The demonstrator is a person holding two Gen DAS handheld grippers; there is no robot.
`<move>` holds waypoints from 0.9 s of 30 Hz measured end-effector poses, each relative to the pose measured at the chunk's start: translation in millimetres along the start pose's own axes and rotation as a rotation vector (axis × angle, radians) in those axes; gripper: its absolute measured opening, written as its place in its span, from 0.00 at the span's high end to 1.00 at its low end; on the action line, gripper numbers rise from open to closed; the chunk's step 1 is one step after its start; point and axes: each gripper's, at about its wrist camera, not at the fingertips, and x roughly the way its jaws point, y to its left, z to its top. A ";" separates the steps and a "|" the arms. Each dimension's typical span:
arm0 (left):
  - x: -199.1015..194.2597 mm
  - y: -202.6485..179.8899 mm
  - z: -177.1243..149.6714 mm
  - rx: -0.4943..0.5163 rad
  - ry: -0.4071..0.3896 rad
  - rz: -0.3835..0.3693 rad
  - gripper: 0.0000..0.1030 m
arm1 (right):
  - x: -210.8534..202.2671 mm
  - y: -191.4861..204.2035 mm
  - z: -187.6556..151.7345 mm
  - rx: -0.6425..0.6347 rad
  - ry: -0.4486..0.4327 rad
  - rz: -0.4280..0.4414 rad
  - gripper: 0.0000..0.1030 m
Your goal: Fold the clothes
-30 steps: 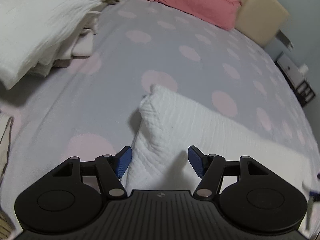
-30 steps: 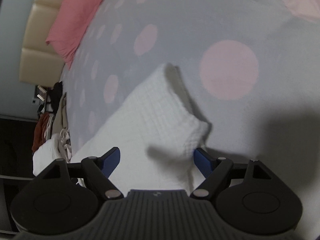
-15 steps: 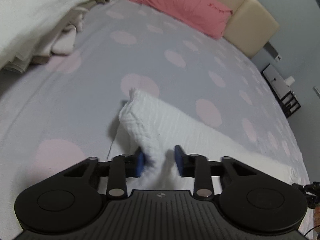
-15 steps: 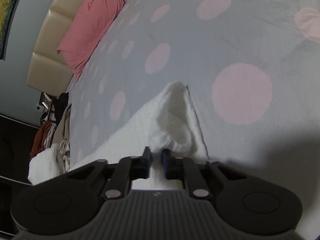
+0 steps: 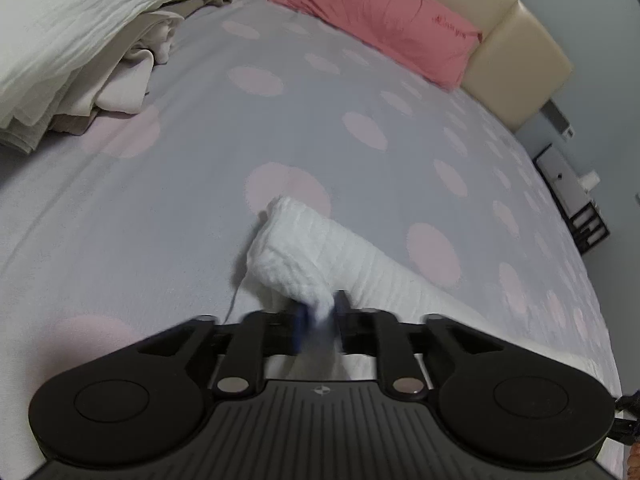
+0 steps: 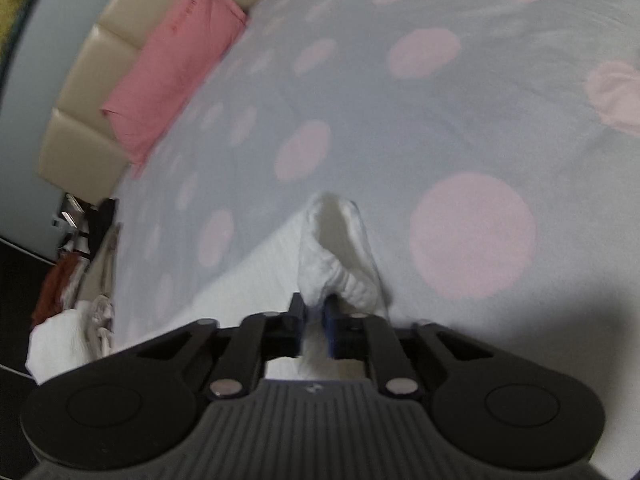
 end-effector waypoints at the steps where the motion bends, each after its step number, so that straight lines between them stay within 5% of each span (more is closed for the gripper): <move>1: -6.4 -1.7 1.5 0.015 -0.002 0.010 0.52 | -3.1 0.9 -0.5 0.004 0.011 0.011 0.50; 2: -12.8 -3.4 2.9 0.029 -0.003 0.020 0.44 | -10.9 5.3 -2.9 -0.019 0.006 0.023 0.48; 8: -61.3 -29.7 -10.5 0.176 0.023 0.051 0.43 | -64.1 54.6 -29.8 -0.342 -0.041 0.119 0.33; 14: -87.7 -86.9 -63.5 0.549 0.141 0.108 0.42 | -60.9 118.0 -90.2 -0.814 0.195 0.270 0.22; 17: -102.2 -112.4 -102.1 0.803 0.180 0.126 0.42 | -47.7 129.0 -120.2 -1.016 0.332 0.223 0.22; 21: -108.6 -135.9 -147.3 1.102 0.273 0.153 0.42 | -29.8 123.3 -133.1 -1.134 0.451 0.157 0.21; 27: -96.8 -141.7 -180.1 1.313 0.378 0.191 0.42 | -6.7 117.6 -119.6 -1.196 0.519 0.110 0.21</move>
